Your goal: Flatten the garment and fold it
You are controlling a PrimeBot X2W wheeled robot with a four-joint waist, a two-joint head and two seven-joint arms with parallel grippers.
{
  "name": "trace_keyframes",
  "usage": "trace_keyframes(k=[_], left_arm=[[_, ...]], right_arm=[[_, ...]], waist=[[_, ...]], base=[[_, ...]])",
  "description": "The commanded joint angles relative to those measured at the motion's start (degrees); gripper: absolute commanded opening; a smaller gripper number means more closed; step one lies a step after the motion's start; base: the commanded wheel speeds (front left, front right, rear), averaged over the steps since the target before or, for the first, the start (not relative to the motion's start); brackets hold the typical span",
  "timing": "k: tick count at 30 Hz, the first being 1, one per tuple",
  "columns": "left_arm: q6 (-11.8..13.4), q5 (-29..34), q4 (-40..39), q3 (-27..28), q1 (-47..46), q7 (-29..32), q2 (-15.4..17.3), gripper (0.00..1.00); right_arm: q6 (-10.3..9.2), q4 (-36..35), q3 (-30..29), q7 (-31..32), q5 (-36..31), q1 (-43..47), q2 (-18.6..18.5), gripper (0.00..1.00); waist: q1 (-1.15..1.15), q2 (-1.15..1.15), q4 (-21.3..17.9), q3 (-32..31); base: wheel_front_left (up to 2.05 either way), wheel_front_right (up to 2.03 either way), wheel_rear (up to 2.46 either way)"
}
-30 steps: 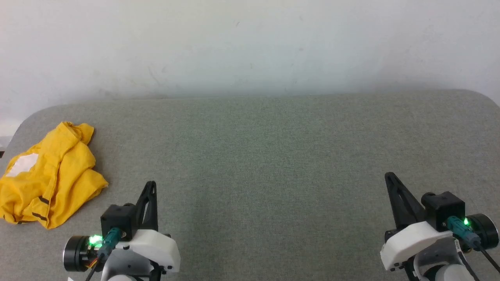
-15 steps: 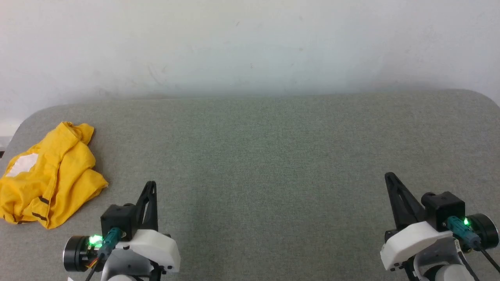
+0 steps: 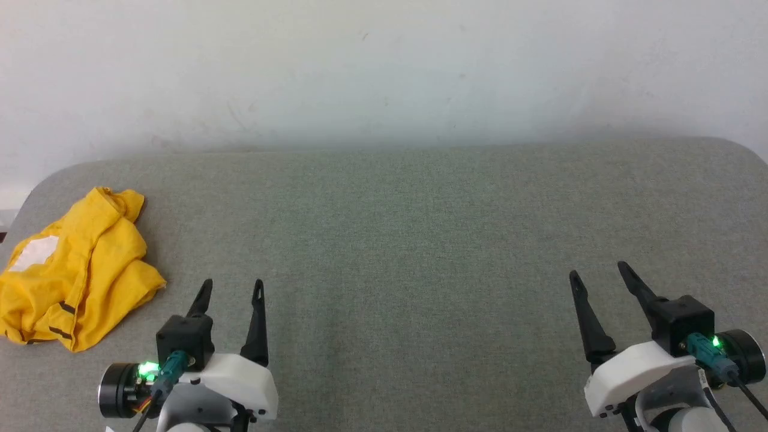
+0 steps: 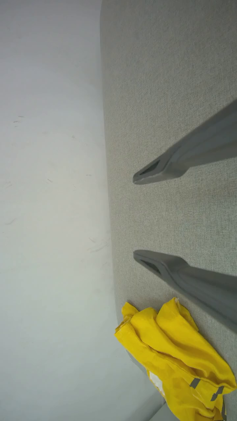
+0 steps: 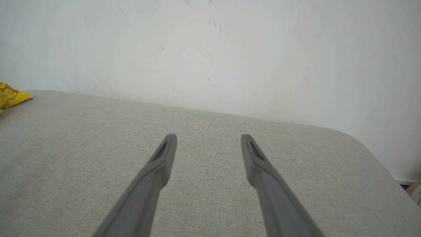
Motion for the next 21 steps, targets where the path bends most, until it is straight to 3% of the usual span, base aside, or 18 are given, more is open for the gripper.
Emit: trace_keyframes(k=[1, 21], left_arm=[[0.2, -0.2, 0.1, -0.2, 0.1, -0.6, 0.0, 1.0], [1.2, -1.1, 0.4, -1.0, 0.5, -3.0, 0.0, 1.0]], right_arm=[[0.0, 0.1, -0.1, -0.5, 0.4, 0.0, 0.0, 1.0], [-0.02, -0.4, -0.4, -2.9, 1.8, 0.1, 0.0, 1.0]], waist=[[0.0, 0.0, 0.0, 0.0], [0.0, 0.0, 1.0, 0.1]], base=[[0.0, 0.0, 0.0], [0.0, 0.0, 0.0]])
